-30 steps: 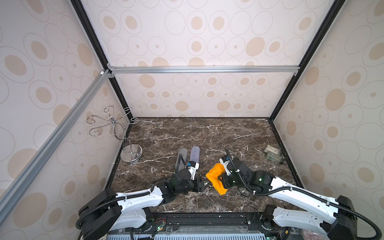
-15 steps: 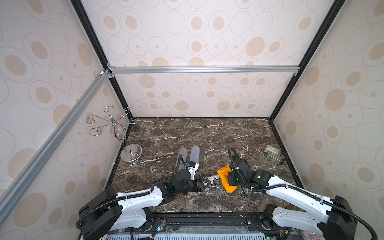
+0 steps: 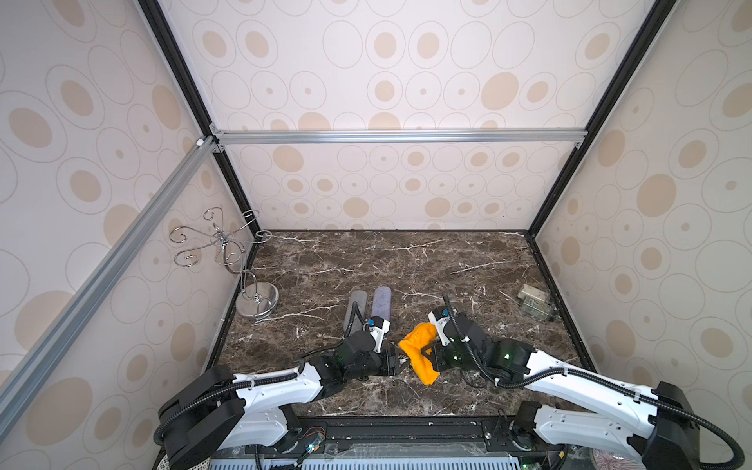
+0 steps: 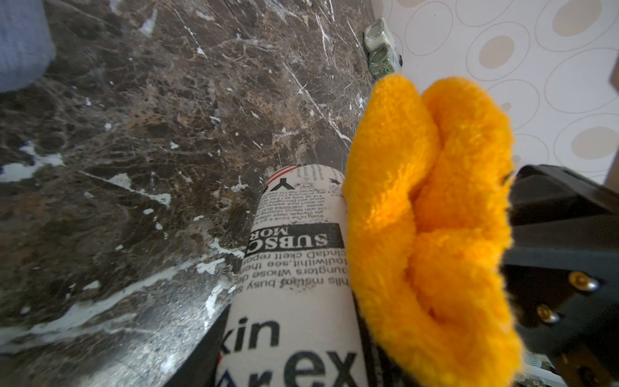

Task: Wipe the eyeglass case
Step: Wipe the dirt from the eyeglass case.

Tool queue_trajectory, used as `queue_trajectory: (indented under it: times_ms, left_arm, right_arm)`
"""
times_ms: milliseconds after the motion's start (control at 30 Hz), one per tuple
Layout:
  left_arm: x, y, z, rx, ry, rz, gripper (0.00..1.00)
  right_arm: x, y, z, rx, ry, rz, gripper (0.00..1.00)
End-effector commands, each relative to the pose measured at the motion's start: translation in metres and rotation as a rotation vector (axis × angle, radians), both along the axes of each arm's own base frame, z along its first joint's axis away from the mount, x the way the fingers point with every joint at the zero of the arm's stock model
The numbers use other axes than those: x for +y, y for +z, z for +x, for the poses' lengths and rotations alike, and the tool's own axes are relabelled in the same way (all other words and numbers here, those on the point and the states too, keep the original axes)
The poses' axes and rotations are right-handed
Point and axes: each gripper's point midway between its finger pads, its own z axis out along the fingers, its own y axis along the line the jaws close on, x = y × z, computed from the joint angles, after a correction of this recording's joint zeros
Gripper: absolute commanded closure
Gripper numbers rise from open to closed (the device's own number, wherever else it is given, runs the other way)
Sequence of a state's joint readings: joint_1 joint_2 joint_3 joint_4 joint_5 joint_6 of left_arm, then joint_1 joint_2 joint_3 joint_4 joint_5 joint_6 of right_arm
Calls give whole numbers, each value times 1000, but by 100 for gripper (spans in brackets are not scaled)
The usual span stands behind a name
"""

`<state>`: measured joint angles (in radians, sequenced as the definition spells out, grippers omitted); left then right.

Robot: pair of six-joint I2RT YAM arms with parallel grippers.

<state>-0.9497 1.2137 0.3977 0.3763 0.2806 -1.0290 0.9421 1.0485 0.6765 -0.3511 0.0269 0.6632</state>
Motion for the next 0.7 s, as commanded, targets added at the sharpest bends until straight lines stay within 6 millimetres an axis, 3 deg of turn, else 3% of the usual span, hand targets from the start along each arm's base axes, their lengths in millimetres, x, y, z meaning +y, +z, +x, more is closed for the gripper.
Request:
queue_trajectory:
  times_ms: [0, 167, 267, 533, 667]
  left_arm:
    - [-8, 41, 11, -75, 21, -100, 49]
    - [-2, 46, 14, -76, 55, -104, 49]
    - [6, 52, 23, -93, 102, -118, 49]
    - [7, 81, 39, -144, 133, -201, 50]
    - [-1, 86, 38, -137, 107, -245, 50]
  right_arm:
    - [-31, -20, 7, 23, -141, -98, 100]
    - [-94, -41, 8, 68, -289, -270, 100]
    - [-115, -42, 1, 76, -316, -332, 100]
    - [-86, -36, -13, 81, -152, -201, 100]
    - [-56, -23, -11, 41, -66, -121, 100]
